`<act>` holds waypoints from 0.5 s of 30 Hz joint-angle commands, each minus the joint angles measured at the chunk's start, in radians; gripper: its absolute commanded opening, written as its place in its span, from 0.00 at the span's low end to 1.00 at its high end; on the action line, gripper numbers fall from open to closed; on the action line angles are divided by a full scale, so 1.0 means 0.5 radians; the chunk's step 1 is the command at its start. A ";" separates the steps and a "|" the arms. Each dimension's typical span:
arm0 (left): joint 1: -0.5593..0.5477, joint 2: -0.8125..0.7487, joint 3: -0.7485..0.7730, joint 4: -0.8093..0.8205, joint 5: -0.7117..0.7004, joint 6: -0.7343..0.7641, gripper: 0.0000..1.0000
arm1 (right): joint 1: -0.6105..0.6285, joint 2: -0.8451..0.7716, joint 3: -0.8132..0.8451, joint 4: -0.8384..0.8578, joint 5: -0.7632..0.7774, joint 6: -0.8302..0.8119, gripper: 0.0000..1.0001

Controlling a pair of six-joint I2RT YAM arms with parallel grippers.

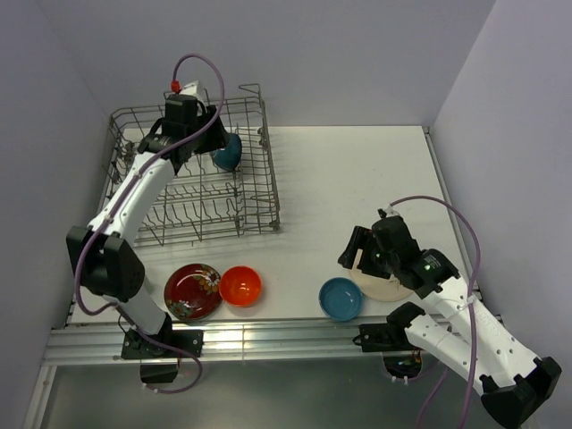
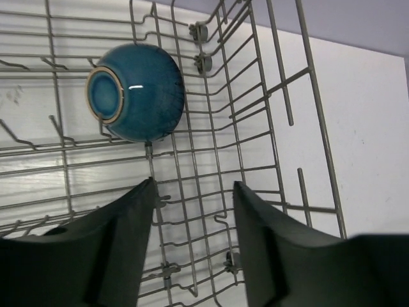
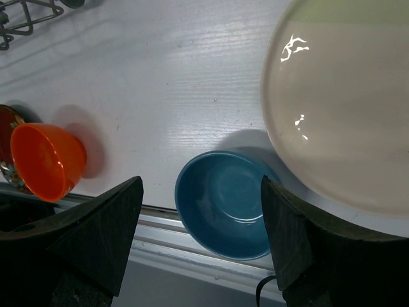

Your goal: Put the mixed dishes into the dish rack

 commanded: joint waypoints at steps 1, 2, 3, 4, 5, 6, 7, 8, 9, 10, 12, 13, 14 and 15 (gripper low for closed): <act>0.016 0.179 0.218 -0.091 0.130 -0.018 0.54 | -0.008 -0.047 0.059 0.014 -0.012 0.050 0.81; 0.022 0.277 0.283 -0.137 0.127 -0.021 0.52 | -0.008 -0.047 0.065 0.014 -0.006 0.056 0.81; 0.022 0.317 0.396 -0.201 0.118 -0.018 0.50 | -0.008 -0.041 0.065 0.011 0.004 0.062 0.81; 0.022 0.348 0.436 -0.211 0.112 -0.021 0.50 | -0.008 -0.023 0.065 -0.004 0.010 0.069 0.81; 0.022 0.388 0.482 -0.217 0.121 -0.027 0.49 | -0.008 -0.014 0.062 -0.010 0.016 0.075 0.81; 0.022 0.397 0.492 -0.223 0.127 -0.030 0.48 | -0.008 -0.005 0.050 -0.010 0.016 0.078 0.81; 0.022 0.397 0.489 -0.223 0.136 -0.039 0.48 | -0.008 0.002 0.023 -0.016 0.016 0.105 0.81; 0.022 0.361 0.468 -0.208 0.145 -0.045 0.48 | -0.008 0.002 0.007 -0.019 0.019 0.115 0.81; 0.022 0.330 0.379 -0.180 0.151 -0.054 0.52 | -0.008 -0.001 -0.008 -0.041 0.037 0.127 0.81; 0.022 0.287 0.318 -0.116 0.154 -0.082 0.54 | -0.008 -0.004 -0.027 -0.068 0.065 0.142 0.81; 0.022 0.152 0.128 -0.055 0.157 -0.122 0.58 | -0.008 -0.005 -0.030 -0.172 0.141 0.194 0.81; 0.022 0.100 0.063 0.012 0.176 -0.137 0.60 | -0.008 -0.011 -0.030 -0.206 0.151 0.210 0.81; 0.022 0.018 -0.047 0.043 0.203 -0.147 0.61 | -0.008 -0.014 -0.030 -0.237 0.160 0.222 0.81; 0.022 -0.017 -0.091 0.065 0.213 -0.168 0.61 | -0.008 -0.020 -0.027 -0.310 0.197 0.237 0.81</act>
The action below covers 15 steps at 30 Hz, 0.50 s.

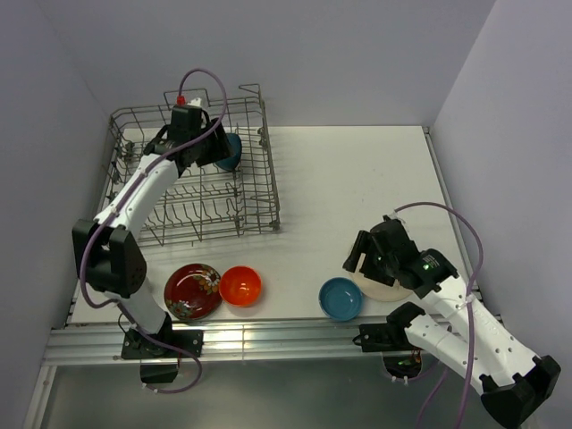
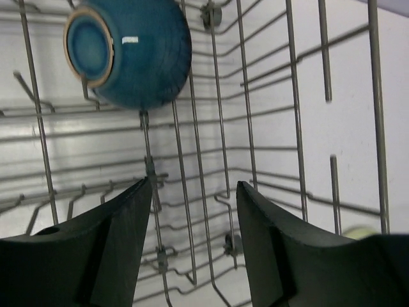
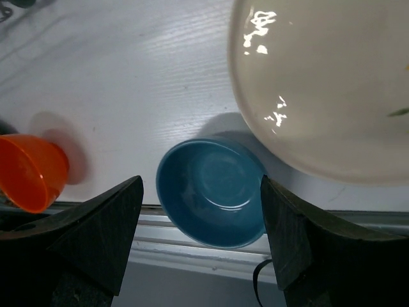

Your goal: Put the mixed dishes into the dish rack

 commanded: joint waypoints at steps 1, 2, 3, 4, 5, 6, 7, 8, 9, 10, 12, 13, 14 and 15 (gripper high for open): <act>0.004 -0.256 -0.159 0.177 0.091 -0.095 0.61 | -0.008 -0.027 -0.011 -0.229 0.152 0.114 0.81; 0.004 -0.320 -0.235 0.213 0.143 -0.107 0.62 | -0.008 -0.033 -0.017 -0.254 0.155 0.138 0.81; 0.004 -0.351 -0.272 0.241 0.168 -0.135 0.62 | -0.008 -0.054 -0.047 -0.296 0.143 0.157 0.81; 0.004 -0.388 -0.315 0.272 0.189 -0.153 0.62 | -0.008 -0.063 -0.066 -0.312 0.121 0.187 0.81; 0.001 -0.455 -0.388 0.336 0.211 -0.165 0.63 | -0.008 -0.073 -0.087 -0.330 0.076 0.203 0.80; 0.001 -0.486 -0.423 0.367 0.254 -0.196 0.63 | -0.005 -0.082 -0.133 -0.358 0.054 0.212 0.79; 0.001 -0.541 -0.447 0.388 0.272 -0.208 0.63 | -0.002 -0.082 -0.146 -0.367 -0.007 0.218 0.78; 0.001 -0.566 -0.487 0.419 0.291 -0.221 0.63 | -0.002 -0.076 -0.158 -0.392 -0.020 0.227 0.78; -0.002 -0.588 -0.499 0.431 0.324 -0.233 0.63 | 0.001 -0.061 -0.167 -0.447 -0.020 0.230 0.77; -0.002 -0.631 -0.509 0.444 0.340 -0.239 0.63 | 0.007 -0.054 -0.176 -0.462 -0.026 0.218 0.77; -0.005 -0.677 -0.530 0.471 0.377 -0.257 0.63 | 0.014 -0.027 -0.222 -0.469 -0.090 0.203 0.74; -0.005 -0.723 -0.545 0.480 0.386 -0.267 0.63 | 0.026 -0.012 -0.238 -0.460 -0.145 0.209 0.73; -0.008 -0.741 -0.552 0.487 0.395 -0.279 0.63 | 0.038 0.028 -0.256 -0.456 -0.164 0.218 0.71; -0.008 -0.766 -0.558 0.502 0.404 -0.279 0.64 | 0.050 0.053 -0.259 -0.447 -0.161 0.212 0.70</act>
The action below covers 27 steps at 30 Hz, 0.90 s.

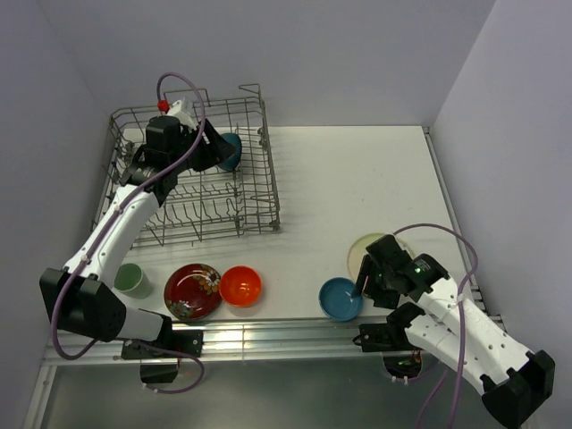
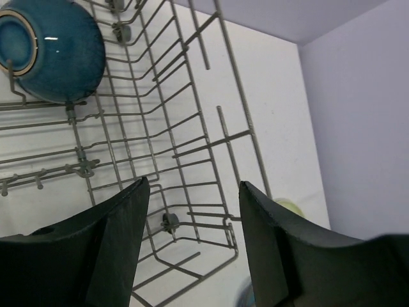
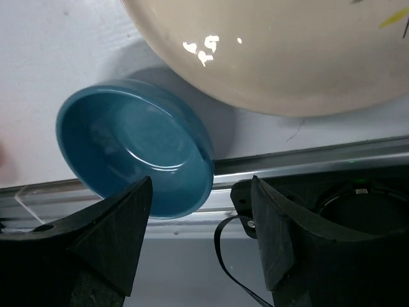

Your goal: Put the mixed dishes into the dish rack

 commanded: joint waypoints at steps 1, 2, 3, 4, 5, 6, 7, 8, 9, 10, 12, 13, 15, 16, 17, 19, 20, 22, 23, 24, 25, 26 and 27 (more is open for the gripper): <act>-0.009 -0.164 -0.040 0.166 0.127 -0.060 0.64 | 0.034 0.090 -0.032 -0.043 -0.059 0.024 0.70; -0.012 -0.185 -0.046 0.172 0.136 -0.060 0.64 | 0.038 0.145 -0.035 -0.022 -0.028 0.030 0.70; -0.012 -0.204 -0.052 0.182 0.142 -0.060 0.64 | 0.044 0.170 -0.038 -0.003 -0.034 0.028 0.68; -0.012 -0.244 -0.064 0.176 0.142 -0.063 0.64 | 0.044 0.192 -0.047 0.024 -0.049 0.027 0.67; -0.012 -0.265 -0.064 0.166 0.139 -0.054 0.65 | 0.050 0.210 -0.056 0.055 -0.056 0.034 0.65; -0.012 -0.278 -0.064 0.154 0.133 -0.048 0.65 | 0.062 0.207 -0.054 0.064 -0.034 0.067 0.64; -0.012 -0.305 -0.064 0.130 0.124 -0.042 0.65 | 0.077 0.201 -0.053 0.083 -0.028 0.073 0.61; -0.009 -0.321 -0.061 0.114 0.121 -0.033 0.65 | 0.080 0.192 -0.053 0.095 -0.022 0.073 0.53; -0.012 -0.333 -0.061 0.099 0.118 -0.023 0.66 | 0.087 0.186 -0.053 0.098 -0.004 0.098 0.52; -0.012 -0.360 -0.061 0.078 0.118 -0.023 0.66 | 0.096 0.186 -0.057 0.110 -0.013 0.101 0.51; -0.012 -0.391 -0.064 0.059 0.127 -0.011 0.66 | 0.099 0.241 -0.084 0.147 -0.046 0.086 0.50; -0.012 -0.428 -0.071 0.050 0.127 -0.014 0.66 | 0.111 0.268 -0.096 0.160 -0.074 0.086 0.50; -0.012 -0.471 -0.086 0.041 0.130 -0.011 0.67 | 0.166 0.342 -0.136 0.202 -0.086 0.110 0.50; -0.012 -0.514 -0.104 0.034 0.124 -0.011 0.67 | 0.188 0.363 -0.155 0.221 -0.089 0.122 0.50; -0.012 -0.535 -0.113 0.025 0.106 -0.008 0.68 | 0.233 0.397 -0.194 0.264 -0.098 0.135 0.49; -0.012 -0.584 -0.135 0.010 0.105 0.001 0.68 | 0.283 0.422 -0.219 0.301 -0.096 0.190 0.46; -0.012 -0.594 -0.135 -0.011 0.105 0.007 0.69 | 0.338 0.440 -0.216 0.313 -0.065 0.233 0.39; -0.009 -0.609 -0.123 -0.042 0.099 0.020 0.69 | 0.381 0.446 -0.186 0.304 -0.007 0.264 0.30; -0.012 -0.612 -0.117 -0.054 0.099 0.029 0.69 | 0.402 0.440 -0.134 0.280 0.075 0.279 0.21; -0.012 -0.615 -0.111 -0.076 0.121 0.029 0.68 | 0.439 0.434 -0.103 0.276 0.104 0.300 0.17; -0.012 -0.627 -0.111 -0.085 0.139 0.029 0.69 | 0.442 0.425 -0.033 0.261 0.131 0.304 0.05; -0.012 -0.634 -0.111 -0.094 0.160 0.026 0.68 | 0.455 0.416 0.014 0.240 0.192 0.301 0.01; -0.012 -0.658 -0.132 -0.098 0.206 0.023 0.69 | 0.479 0.413 0.060 0.230 0.226 0.297 0.00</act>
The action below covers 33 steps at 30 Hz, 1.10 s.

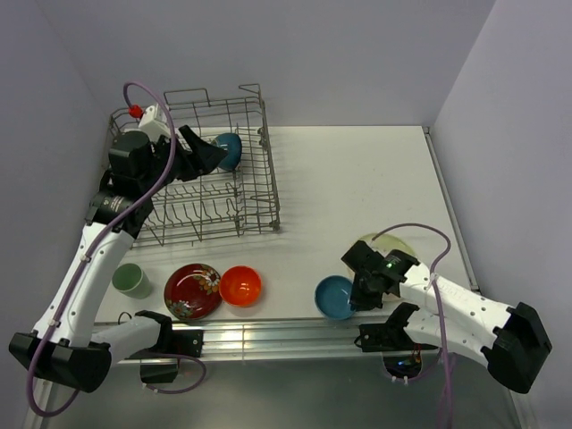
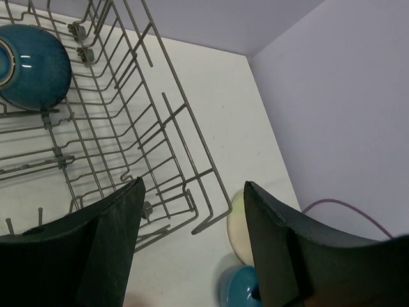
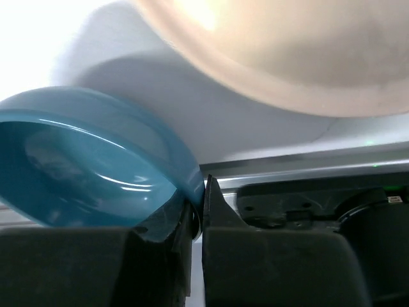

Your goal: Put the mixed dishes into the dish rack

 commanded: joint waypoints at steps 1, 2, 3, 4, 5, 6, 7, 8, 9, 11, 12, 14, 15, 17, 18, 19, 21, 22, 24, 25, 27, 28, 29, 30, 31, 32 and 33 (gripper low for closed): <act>-0.008 -0.073 -0.022 -0.026 0.116 0.033 0.69 | 0.066 -0.031 0.285 -0.026 0.243 0.050 0.00; -0.008 -0.088 -0.037 -0.026 0.137 0.024 0.70 | 0.081 -0.031 0.346 -0.041 0.274 0.023 0.00; -0.008 -0.101 -0.050 -0.026 0.168 0.021 0.70 | 0.102 -0.028 0.405 -0.045 0.320 0.007 0.00; -0.008 -0.128 -0.086 -0.023 0.241 0.015 0.70 | 0.127 -0.022 0.469 -0.042 0.335 -0.011 0.00; -0.008 -0.137 -0.105 -0.023 0.293 0.003 0.71 | 0.133 -0.016 0.588 -0.014 0.336 -0.090 0.00; -0.008 -0.153 -0.138 -0.017 0.352 -0.003 0.71 | 0.133 -0.007 0.644 0.010 0.317 -0.143 0.00; -0.008 -0.159 -0.163 0.014 0.425 -0.016 0.72 | 0.136 0.024 0.763 0.041 0.299 -0.207 0.00; -0.008 -0.168 -0.197 0.057 0.605 -0.052 0.77 | 0.136 0.039 0.825 0.075 0.299 -0.296 0.00; -0.017 -0.186 -0.270 0.100 0.695 -0.071 0.79 | 0.139 0.048 0.877 0.099 0.293 -0.336 0.00; -0.045 -0.208 -0.344 0.228 0.879 -0.135 0.88 | 0.140 0.058 0.997 0.206 0.259 -0.406 0.00; -0.057 -0.235 -0.411 0.259 0.907 -0.150 0.90 | 0.143 0.061 1.031 0.234 0.247 -0.416 0.00; -0.078 -0.263 -0.473 0.357 0.996 -0.200 0.95 | 0.140 0.079 1.120 0.320 0.195 -0.462 0.00; -0.112 -0.285 -0.531 0.391 1.021 -0.218 0.96 | 0.143 0.088 1.151 0.333 0.179 -0.477 0.00; -0.152 -0.300 -0.571 0.452 1.055 -0.258 0.98 | 0.143 0.137 1.258 0.366 0.127 -0.529 0.00; -0.207 -0.303 -0.599 0.483 1.064 -0.264 0.98 | 0.143 0.156 1.295 0.370 0.118 -0.545 0.00; -0.238 -0.303 -0.608 0.499 1.061 -0.273 0.98 | 0.143 0.189 1.365 0.370 0.106 -0.557 0.00; -0.336 -0.297 -0.620 0.529 1.030 -0.289 0.98 | 0.143 0.241 1.430 0.373 0.066 -0.597 0.00; -0.367 -0.297 -0.630 0.545 1.018 -0.298 0.98 | 0.143 0.257 1.488 0.379 0.050 -0.606 0.00; -0.449 -0.285 -0.633 0.572 1.003 -0.313 0.98 | 0.140 0.285 1.537 0.385 0.014 -0.616 0.00; -0.471 -0.282 -0.639 0.624 1.000 -0.341 0.98 | 0.143 0.312 1.577 0.400 0.004 -0.616 0.00; -0.523 -0.273 -0.639 0.661 0.990 -0.356 0.98 | 0.143 0.340 1.617 0.403 -0.017 -0.619 0.00; -0.539 -0.266 -0.633 0.664 0.972 -0.356 0.98 | 0.143 0.358 1.645 0.412 -0.060 -0.619 0.00; -0.557 -0.257 -0.624 0.661 0.966 -0.353 0.98 | 0.143 0.364 1.654 0.422 -0.075 -0.613 0.00; -0.566 -0.254 -0.620 0.661 0.960 -0.356 0.98 | 0.140 0.374 1.666 0.431 -0.091 -0.609 0.00; -0.575 -0.251 -0.620 0.661 0.951 -0.353 0.98 | 0.143 0.377 1.675 0.437 -0.091 -0.609 0.00; -0.582 -0.251 -0.620 0.661 0.947 -0.356 0.98 | 0.140 0.386 1.685 0.437 -0.097 -0.606 0.00; -0.591 -0.245 -0.623 0.664 0.944 -0.359 0.98 | 0.143 0.392 1.691 0.440 -0.100 -0.606 0.00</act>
